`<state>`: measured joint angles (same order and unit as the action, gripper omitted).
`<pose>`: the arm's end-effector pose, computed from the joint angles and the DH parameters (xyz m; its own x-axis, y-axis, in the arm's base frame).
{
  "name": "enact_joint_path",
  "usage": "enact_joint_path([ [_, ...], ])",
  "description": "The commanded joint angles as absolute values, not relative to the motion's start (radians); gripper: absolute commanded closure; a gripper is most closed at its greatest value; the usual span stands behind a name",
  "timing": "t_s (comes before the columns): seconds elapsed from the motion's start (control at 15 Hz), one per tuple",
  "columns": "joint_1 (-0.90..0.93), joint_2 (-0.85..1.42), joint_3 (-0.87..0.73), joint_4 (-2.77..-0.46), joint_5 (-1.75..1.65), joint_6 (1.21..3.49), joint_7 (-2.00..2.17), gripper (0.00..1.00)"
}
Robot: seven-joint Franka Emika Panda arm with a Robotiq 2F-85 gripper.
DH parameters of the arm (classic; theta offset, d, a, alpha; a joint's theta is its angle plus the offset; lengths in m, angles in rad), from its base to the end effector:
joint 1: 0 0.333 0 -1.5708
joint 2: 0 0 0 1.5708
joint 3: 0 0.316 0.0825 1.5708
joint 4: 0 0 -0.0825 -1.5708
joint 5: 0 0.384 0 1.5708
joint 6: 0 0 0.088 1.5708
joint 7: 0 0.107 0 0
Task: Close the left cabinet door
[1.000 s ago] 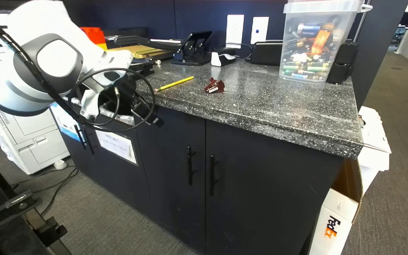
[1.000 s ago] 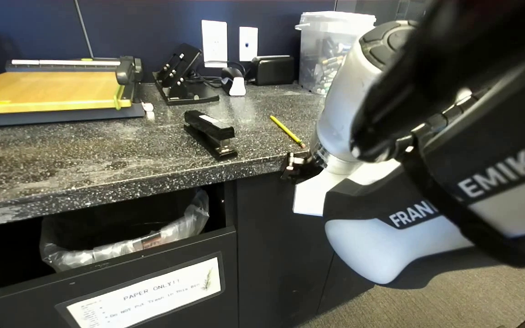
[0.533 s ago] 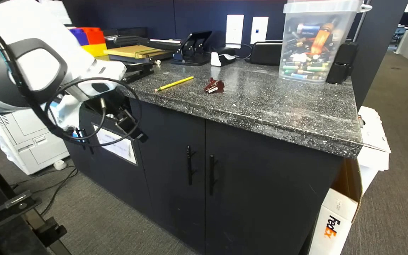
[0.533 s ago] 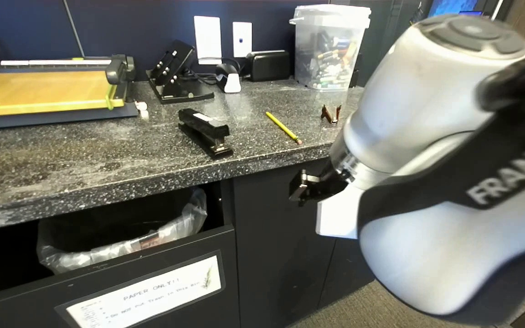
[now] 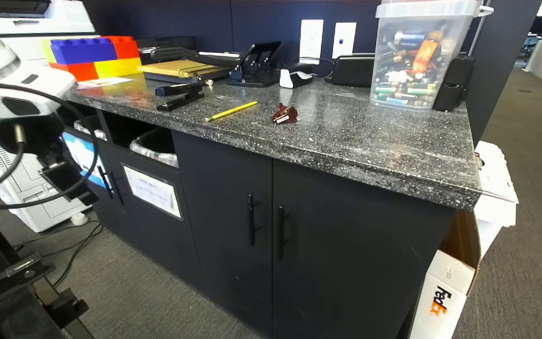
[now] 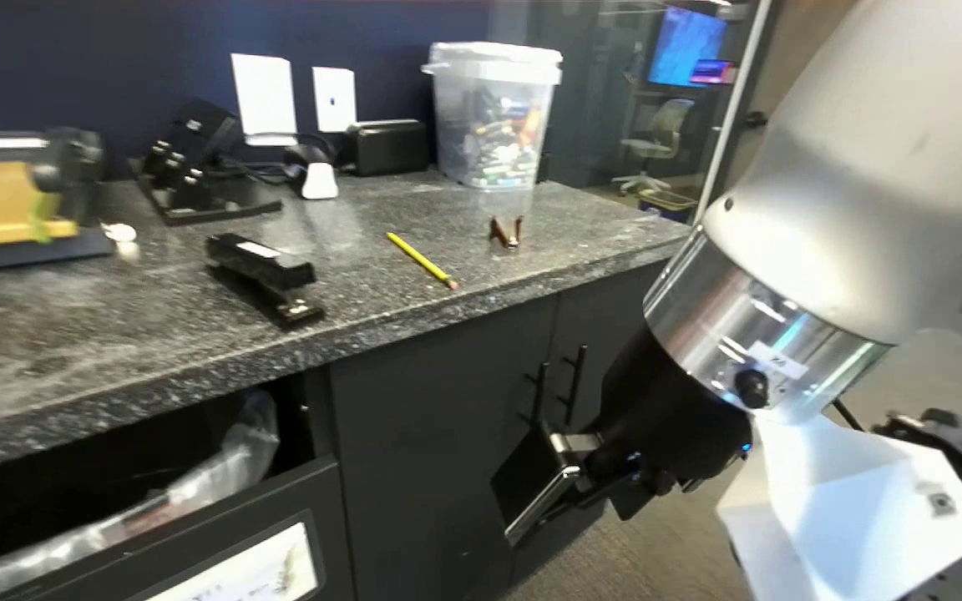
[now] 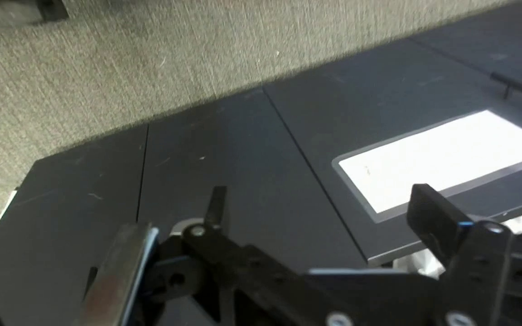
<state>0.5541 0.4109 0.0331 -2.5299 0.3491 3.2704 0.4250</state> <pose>0.4108 0.2331 0.1556 0.9452 -0.2138 0.2468 -0.1661 -0.9656 -0.2003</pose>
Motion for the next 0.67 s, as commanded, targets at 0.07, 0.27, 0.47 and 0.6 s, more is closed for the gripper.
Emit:
enact_joint_path([
  [0.07, 0.463, 0.34, 0.123, -2.593, 0.328, 3.243, 0.41, 0.0],
  [0.27, 0.445, 0.311, 0.139, -2.62, 0.323, 3.238, 0.4, 0.0],
  [0.47, 0.445, 0.311, 0.141, -2.62, 0.323, 3.238, 0.4, 0.0],
  [0.6, 0.445, 0.311, 0.141, -2.62, 0.322, 3.238, 0.4, 0.0],
])
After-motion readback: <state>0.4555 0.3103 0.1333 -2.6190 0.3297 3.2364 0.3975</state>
